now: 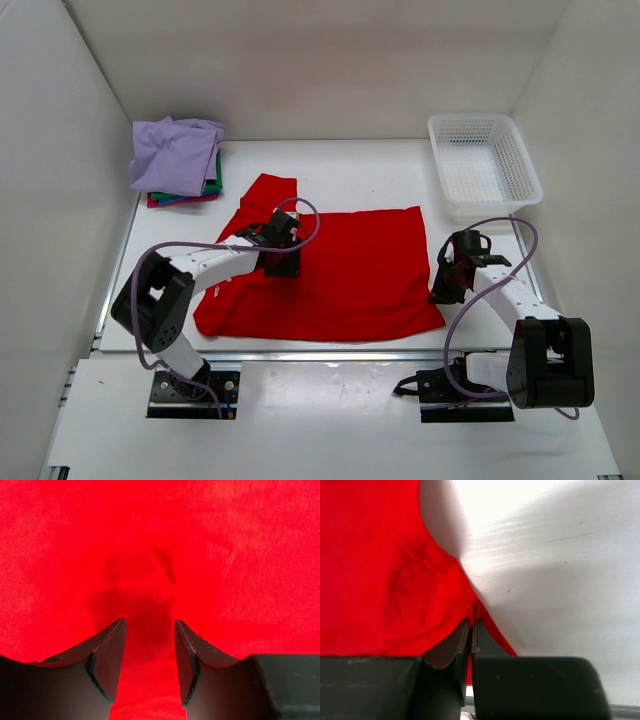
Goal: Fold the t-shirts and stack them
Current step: Flatten out the tshirt
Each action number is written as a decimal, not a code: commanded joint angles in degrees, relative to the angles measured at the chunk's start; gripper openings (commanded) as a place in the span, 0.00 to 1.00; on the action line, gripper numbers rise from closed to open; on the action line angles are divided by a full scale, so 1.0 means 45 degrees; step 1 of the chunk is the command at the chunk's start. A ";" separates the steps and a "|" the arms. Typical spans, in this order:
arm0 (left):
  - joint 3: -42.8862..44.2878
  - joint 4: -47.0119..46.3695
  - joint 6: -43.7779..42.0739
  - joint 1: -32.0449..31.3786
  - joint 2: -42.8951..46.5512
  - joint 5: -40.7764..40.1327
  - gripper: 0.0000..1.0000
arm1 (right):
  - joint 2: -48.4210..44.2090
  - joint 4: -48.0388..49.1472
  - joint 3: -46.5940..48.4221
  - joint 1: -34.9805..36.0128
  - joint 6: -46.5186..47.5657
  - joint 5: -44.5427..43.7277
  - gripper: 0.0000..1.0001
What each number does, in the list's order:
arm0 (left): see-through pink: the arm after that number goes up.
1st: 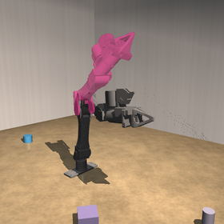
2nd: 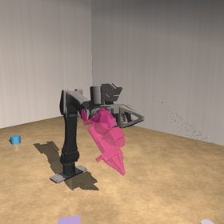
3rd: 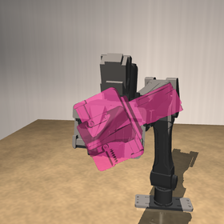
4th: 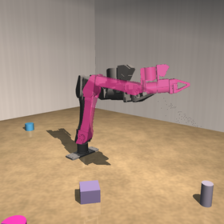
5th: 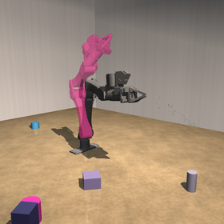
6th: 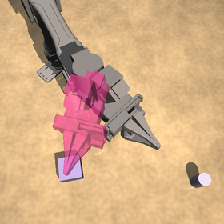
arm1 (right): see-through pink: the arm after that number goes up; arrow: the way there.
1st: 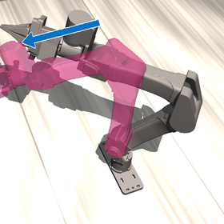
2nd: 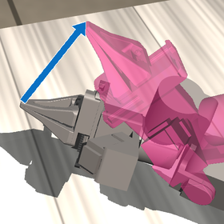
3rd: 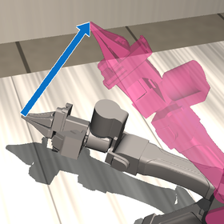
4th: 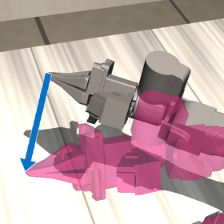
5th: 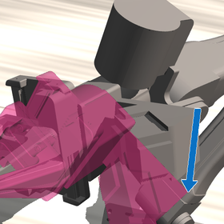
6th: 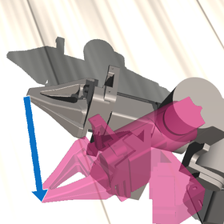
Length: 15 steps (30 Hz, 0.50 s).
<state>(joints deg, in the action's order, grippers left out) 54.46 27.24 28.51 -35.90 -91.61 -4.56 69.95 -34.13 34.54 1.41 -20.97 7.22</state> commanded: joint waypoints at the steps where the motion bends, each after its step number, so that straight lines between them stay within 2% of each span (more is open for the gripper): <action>1: 0.0730 -0.0507 0.0245 -0.0245 -0.0129 -0.0822 0.54 | -0.0272 0.0221 -0.0079 -0.0059 0.0032 0.0074 0.00; 15: 0.2859 0.0644 0.0187 -0.0791 -0.2413 -0.2152 0.54 | -0.0232 0.0261 -0.0040 -0.0175 0.0090 0.0289 0.00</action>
<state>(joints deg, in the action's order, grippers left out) 65.06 27.59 28.97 -38.54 -101.82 -11.70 69.93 -33.93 34.48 1.32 -20.95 8.03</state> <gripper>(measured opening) 0.541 0.011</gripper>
